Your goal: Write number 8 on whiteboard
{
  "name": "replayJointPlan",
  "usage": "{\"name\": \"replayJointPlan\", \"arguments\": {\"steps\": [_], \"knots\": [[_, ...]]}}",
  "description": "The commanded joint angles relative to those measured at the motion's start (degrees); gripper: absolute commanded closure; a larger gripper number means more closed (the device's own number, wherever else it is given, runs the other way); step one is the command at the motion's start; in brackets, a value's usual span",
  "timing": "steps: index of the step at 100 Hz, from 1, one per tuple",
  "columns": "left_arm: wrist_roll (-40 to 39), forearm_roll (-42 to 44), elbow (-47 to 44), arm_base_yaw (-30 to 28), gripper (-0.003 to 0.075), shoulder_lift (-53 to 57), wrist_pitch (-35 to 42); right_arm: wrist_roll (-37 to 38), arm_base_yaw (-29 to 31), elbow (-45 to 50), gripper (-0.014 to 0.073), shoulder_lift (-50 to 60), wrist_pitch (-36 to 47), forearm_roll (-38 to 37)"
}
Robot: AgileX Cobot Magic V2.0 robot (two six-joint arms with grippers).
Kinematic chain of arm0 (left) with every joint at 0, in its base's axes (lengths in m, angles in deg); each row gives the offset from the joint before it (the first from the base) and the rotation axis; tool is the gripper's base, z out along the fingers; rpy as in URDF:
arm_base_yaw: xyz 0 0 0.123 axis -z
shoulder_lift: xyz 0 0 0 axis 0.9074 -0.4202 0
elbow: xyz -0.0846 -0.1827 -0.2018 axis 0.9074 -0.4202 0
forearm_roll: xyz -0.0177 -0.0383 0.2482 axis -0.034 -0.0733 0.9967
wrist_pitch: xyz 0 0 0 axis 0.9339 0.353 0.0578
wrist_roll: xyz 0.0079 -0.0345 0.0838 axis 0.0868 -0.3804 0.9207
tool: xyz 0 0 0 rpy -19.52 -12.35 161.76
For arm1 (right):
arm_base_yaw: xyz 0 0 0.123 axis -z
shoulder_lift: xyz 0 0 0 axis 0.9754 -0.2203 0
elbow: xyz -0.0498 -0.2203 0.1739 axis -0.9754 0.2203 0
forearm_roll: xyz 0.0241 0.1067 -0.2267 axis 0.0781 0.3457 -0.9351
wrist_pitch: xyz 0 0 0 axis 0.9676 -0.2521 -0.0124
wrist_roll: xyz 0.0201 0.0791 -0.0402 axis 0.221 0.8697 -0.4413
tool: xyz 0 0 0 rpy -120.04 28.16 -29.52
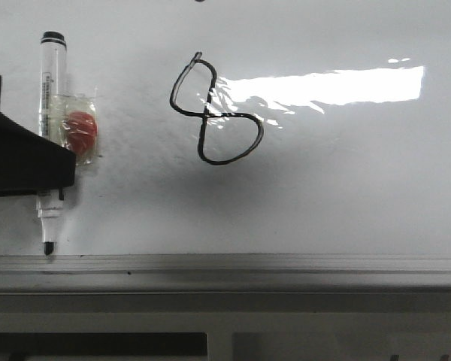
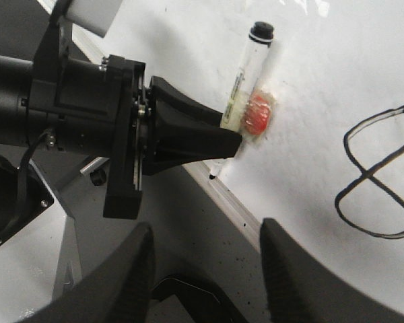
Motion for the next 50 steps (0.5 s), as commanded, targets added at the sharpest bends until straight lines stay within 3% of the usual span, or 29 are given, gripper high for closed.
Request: {"name": "replayJointPlan", "arguments": {"steps": [1,7,14,29,36,50], "knots": [[-0.38,1.02,1.73,-0.48,0.0554,0.51,3.39,0.07,0.06,-1.96,0.0286,1.51,3.07,-0.56],[-0.38,1.02,1.73,-0.48,0.0428,0.51,3.5,0.07,0.06,-1.96,0.0286,1.51,3.07,-0.56],[-0.38,0.41,1.73,-0.48,0.0333,0.51,3.5,0.07,0.06,-1.96,0.0286,1.51,3.07,-0.56],[-0.38,-0.77,1.73,-0.48,0.0304,1.54,3.82,0.07,0.06,-1.96,0.0308,1.51,2.85,-1.94],[-0.38,-0.65,1.73,-0.48,0.0304,3.03,3.82,0.07,0.06,-1.89,0.0387,2.06,2.59,-3.37],[-0.38,0.07,1.73,-0.48,0.0346,8.51,2.92,0.07,0.06,-0.27,0.0668,5.16,3.17,-7.14]]}}
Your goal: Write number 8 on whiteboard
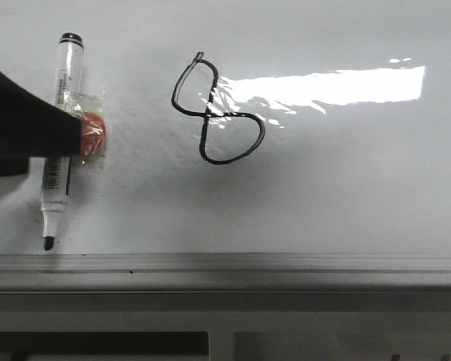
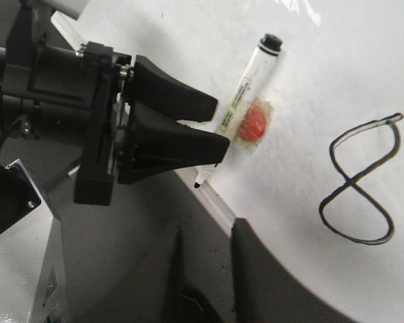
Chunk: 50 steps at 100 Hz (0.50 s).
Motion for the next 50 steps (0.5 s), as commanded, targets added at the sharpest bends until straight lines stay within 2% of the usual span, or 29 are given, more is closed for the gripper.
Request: {"name": "replayJointPlan", "arguments": {"steps": [1,8,20,39,50], "knots": [[-0.38,0.6,1.5,-0.21,0.0352,4.12,3.04,0.07,0.06,-0.51,0.0664,3.48,3.77,-3.73],[-0.38,3.26,1.17,-0.21,0.0458,7.96,2.92,0.07,0.06,1.77,0.0659,6.04,5.98,-6.37],[-0.38,6.93,-0.64,-0.21,0.0745,15.5,3.04,0.07,0.06,8.07,0.0659,11.49,13.61,-9.87],[-0.27,10.64,-6.54,-0.21,0.0741,27.91,2.94,0.07,0.06,21.87,0.0659,23.16,27.5,-15.54],[-0.15,13.01,-10.3,-0.21,0.0741,35.18,1.96,0.07,0.06,29.34,0.0659,30.79,30.58,-16.75]]}}
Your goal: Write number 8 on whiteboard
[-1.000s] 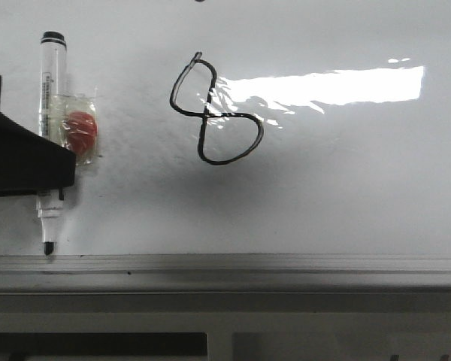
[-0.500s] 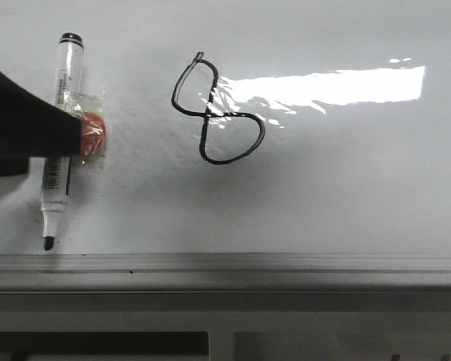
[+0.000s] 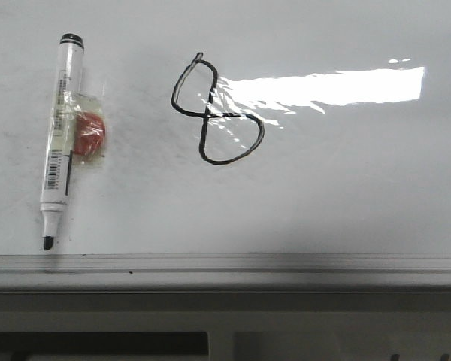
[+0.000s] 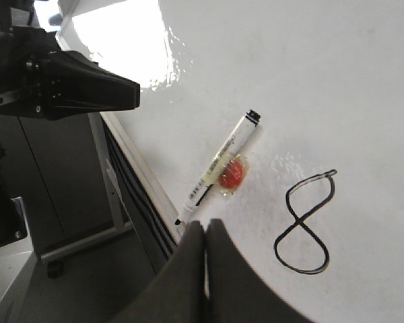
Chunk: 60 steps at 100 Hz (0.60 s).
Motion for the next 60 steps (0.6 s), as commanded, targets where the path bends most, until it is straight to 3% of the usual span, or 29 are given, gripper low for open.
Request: {"name": "replayJointPlan", "arguments": {"steps": [1,9,33,60], "knots": [[-0.15,3.11,-1.33,-0.12,0.0741,4.83,2.36,0.07,0.06,3.39,0.0659,6.45,7.26,-3.03],[-0.15,7.02,-3.71,-0.12,0.0741,9.51,0.55,0.07,0.06,8.37,0.0659,12.44,7.51,-4.69],[-0.15,7.17,-6.68,-0.12,0.0741,16.19,-0.33,0.07,0.06,18.68,0.0659,29.05,7.6,-6.42],[-0.15,7.17,-6.68,-0.12,0.0741,16.28,-0.33,0.07,0.06,22.25,0.0659,34.84,7.26,-6.42]]}}
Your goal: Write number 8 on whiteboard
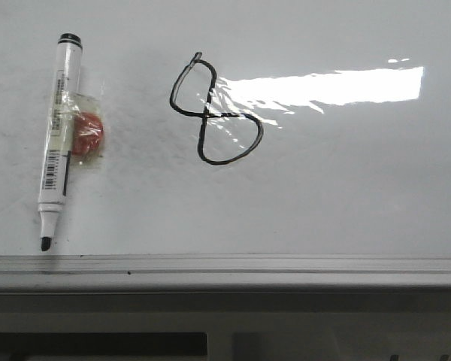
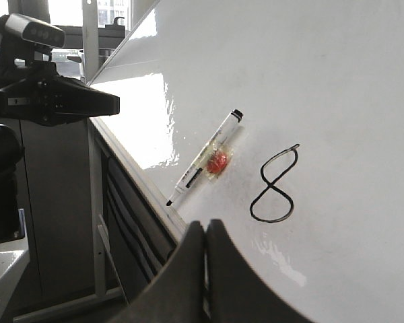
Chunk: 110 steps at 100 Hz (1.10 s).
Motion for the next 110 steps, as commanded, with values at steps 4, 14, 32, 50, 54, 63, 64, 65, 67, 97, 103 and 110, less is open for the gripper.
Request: {"name": "replayJointPlan", "arguments": {"steps": [4,14,32,50,54,63,64,65,67,97,103,110], "knots": [[-0.15,0.21,1.53,-0.12,0.0741,-0.51,3.85,0.07,0.06,-1.17,0.0659,-0.24,4.13,-1.37],[-0.15,0.21,1.53,-0.12,0.0741,-0.51,3.85,0.07,0.06,-1.17,0.0659,-0.24,4.13,-1.37],[-0.15,0.21,1.53,-0.12,0.0741,-0.51,3.85,0.07,0.06,-1.17,0.0659,-0.24,4.13,-1.37],[-0.15,4.52,1.42,-2.19,0.0741,-0.51,3.36,0.07,0.06,-1.17,0.0659,-0.24,4.13,-1.37],[-0.15,5.89,1.15,-4.42,0.0741,-0.51,2.81,0.07,0.06,-1.17,0.0659,-0.24,4.13,-1.37],[-0.65,7.06,-0.55,-10.88,0.0741,-0.38,2.71,0.07,0.06,-1.17,0.0659,-0.24,4.13,-1.37],[-0.89,7.45,-0.92,-12.12,0.0741,-0.38,2.81,0.07,0.06,-1.17,0.0659,-0.24,4.13,-1.37],[-0.89,7.61,-1.09,-12.75,0.0741,-0.38,2.81,0.07,0.06,-1.17,0.0659,-0.24,4.13,-1.37],[-0.89,8.16,-1.61,-14.64,0.0741,-0.38,2.81,0.07,0.06,-1.17,0.0659,-0.24,4.13,-1.37],[-5.99,13.83,-3.99,-37.19,0.0741,5.08,-7.34,0.07,0.06,-1.17,0.0659,-0.24,4.13,-1.37],[-6.69,13.83,-4.5,-40.49,0.0741,6.63,-7.67,0.07,0.06,-1.17,0.0659,-0.24,4.13,-1.37],[-7.51,13.67,-5.45,-43.55,0.0741,7.94,-7.34,0.07,0.06,-1.17,0.0659,-0.24,4.13,-1.37]]}}
